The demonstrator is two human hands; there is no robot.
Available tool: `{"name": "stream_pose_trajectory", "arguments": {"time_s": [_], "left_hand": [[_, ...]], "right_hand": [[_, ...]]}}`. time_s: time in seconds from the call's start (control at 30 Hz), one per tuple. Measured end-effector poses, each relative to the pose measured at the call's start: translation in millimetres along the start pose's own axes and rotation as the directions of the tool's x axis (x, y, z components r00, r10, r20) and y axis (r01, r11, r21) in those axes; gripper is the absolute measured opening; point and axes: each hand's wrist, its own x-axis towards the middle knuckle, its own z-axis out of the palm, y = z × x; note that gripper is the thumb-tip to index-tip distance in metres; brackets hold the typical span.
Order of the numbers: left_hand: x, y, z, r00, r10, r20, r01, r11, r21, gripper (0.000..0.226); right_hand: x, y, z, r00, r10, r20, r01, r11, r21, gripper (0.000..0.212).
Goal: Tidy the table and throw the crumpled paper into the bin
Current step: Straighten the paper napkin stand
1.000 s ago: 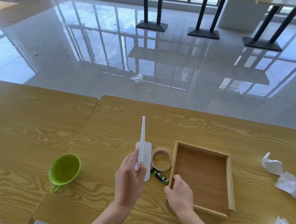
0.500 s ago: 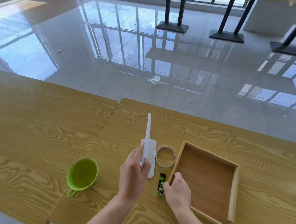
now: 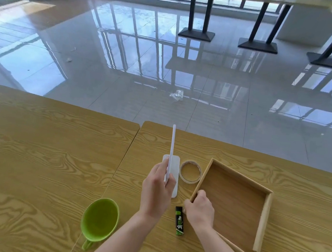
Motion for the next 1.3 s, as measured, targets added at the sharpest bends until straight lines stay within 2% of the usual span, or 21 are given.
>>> {"name": "stream_pose_trajectory", "arguments": {"time_s": [0.37, 0.67, 0.77, 0.93, 1.1, 1.17, 1.3], "left_hand": [[42, -28, -14, 0.998, 0.051, 0.041, -0.05, 0.999, -0.021, 0.049], [63, -37, -19, 0.999, 0.032, 0.034, -0.031, 0.999, -0.024, 0.048], [59, -34, -20, 1.0, 0.01, 0.027, -0.008, 0.997, -0.079, 0.049], [42, -19, -29, 0.991, -0.092, -0.101, 0.071, 0.978, -0.198, 0.054], [39, -8, -31, 0.977, -0.112, -0.182, 0.077, 0.979, -0.188, 0.044], [41, -7, -30, 0.977, -0.102, -0.185, 0.068, 0.981, -0.181, 0.041], [45, -8, -31, 0.979, -0.061, -0.194, 0.026, 0.984, -0.177, 0.028]], "right_hand": [[25, -34, 12, 1.0, 0.012, -0.008, -0.012, 1.0, -0.025, 0.019], [39, -41, 14, 0.998, -0.027, 0.052, 0.027, 1.0, -0.001, 0.018], [41, -32, 2, 0.992, -0.078, 0.102, 0.076, 0.997, 0.02, 0.023], [60, -38, -35, 0.958, -0.285, 0.035, 0.286, 0.957, -0.037, 0.017], [74, -92, -63, 0.9, -0.434, 0.03, 0.427, 0.894, 0.136, 0.026], [82, -122, -71, 0.876, -0.482, 0.022, 0.467, 0.858, 0.213, 0.036], [94, -179, -80, 0.875, -0.475, 0.097, 0.414, 0.837, 0.359, 0.064]]}}
